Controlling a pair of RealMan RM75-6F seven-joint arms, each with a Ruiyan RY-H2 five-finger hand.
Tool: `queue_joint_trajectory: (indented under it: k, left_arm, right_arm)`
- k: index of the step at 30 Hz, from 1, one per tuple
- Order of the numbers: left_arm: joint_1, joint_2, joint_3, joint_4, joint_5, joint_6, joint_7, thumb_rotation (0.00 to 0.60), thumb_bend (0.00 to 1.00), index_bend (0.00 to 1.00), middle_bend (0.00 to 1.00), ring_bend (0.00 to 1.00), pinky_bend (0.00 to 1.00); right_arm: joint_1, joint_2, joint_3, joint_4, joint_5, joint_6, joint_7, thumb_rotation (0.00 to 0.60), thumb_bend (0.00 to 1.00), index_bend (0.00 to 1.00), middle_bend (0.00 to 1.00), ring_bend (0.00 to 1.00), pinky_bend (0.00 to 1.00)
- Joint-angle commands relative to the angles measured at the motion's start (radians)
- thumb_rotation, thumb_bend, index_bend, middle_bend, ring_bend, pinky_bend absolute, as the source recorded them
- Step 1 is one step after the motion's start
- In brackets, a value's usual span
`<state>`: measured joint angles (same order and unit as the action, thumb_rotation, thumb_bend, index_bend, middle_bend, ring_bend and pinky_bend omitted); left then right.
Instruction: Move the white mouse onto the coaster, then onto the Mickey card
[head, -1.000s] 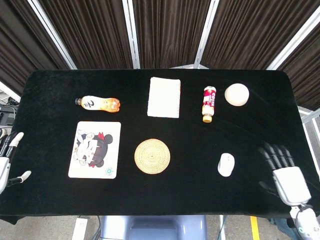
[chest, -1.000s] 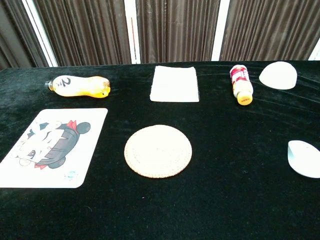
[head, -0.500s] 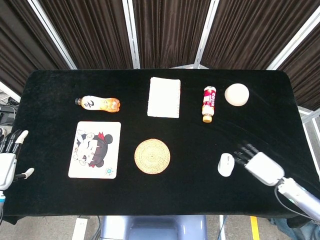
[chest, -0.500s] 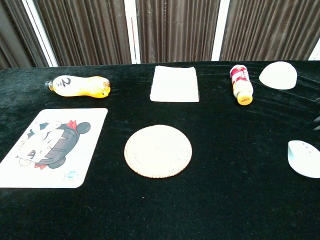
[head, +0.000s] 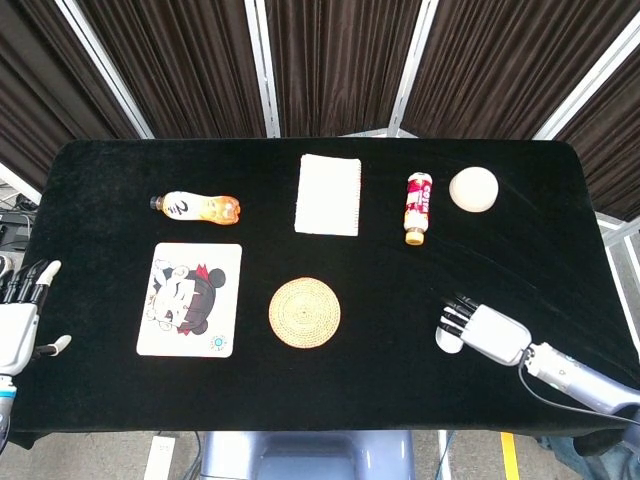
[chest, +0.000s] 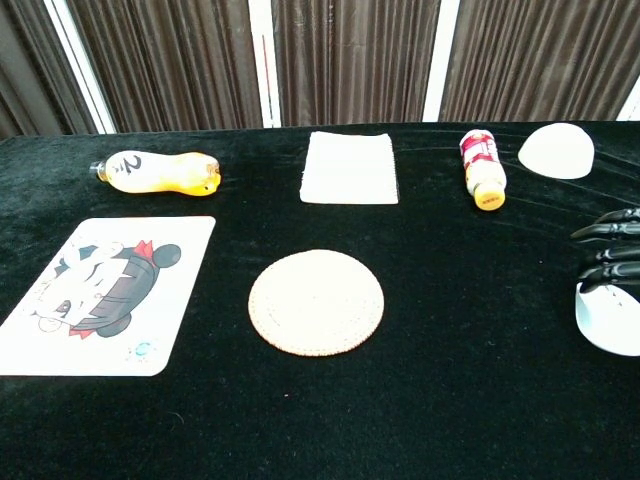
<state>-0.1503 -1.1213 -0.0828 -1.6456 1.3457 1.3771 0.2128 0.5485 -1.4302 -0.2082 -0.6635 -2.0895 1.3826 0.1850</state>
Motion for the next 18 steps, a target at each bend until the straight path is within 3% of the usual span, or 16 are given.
queue_joint_trajectory:
  k: [1, 12, 15, 18]
  left_arm:
    - [-0.002, -0.002, -0.002, 0.004, -0.006, -0.002, 0.001, 0.6, 0.05, 0.0, 0.0, 0.0, 0.0]
    - [-0.003, -0.002, -0.003, 0.006, -0.019, -0.007, 0.001, 0.6, 0.05, 0.0, 0.0, 0.0, 0.0]
    - [-0.004, -0.002, -0.003, 0.007, -0.021, -0.008, 0.001, 0.6, 0.05, 0.0, 0.0, 0.0, 0.0]
    - [-0.004, -0.003, -0.003, 0.008, -0.022, -0.007, 0.0, 0.6, 0.05, 0.0, 0.0, 0.0, 0.0]
  right_arm:
    - [0.007, -0.021, -0.014, 0.025, 0.002, 0.009, 0.019, 0.6, 0.0, 0.2, 0.21, 0.06, 0.13]
    - [0.01, -0.073, -0.048, 0.107, 0.008, -0.009, 0.025, 0.6, 0.0, 0.21, 0.22, 0.06, 0.14]
    - [0.009, -0.089, -0.057, 0.134, 0.013, -0.01, 0.039, 0.6, 0.01, 0.23, 0.26, 0.1, 0.21]
    - [0.007, -0.104, -0.065, 0.154, 0.018, 0.0, 0.056, 0.6, 0.09, 0.26, 0.33, 0.18, 0.34]
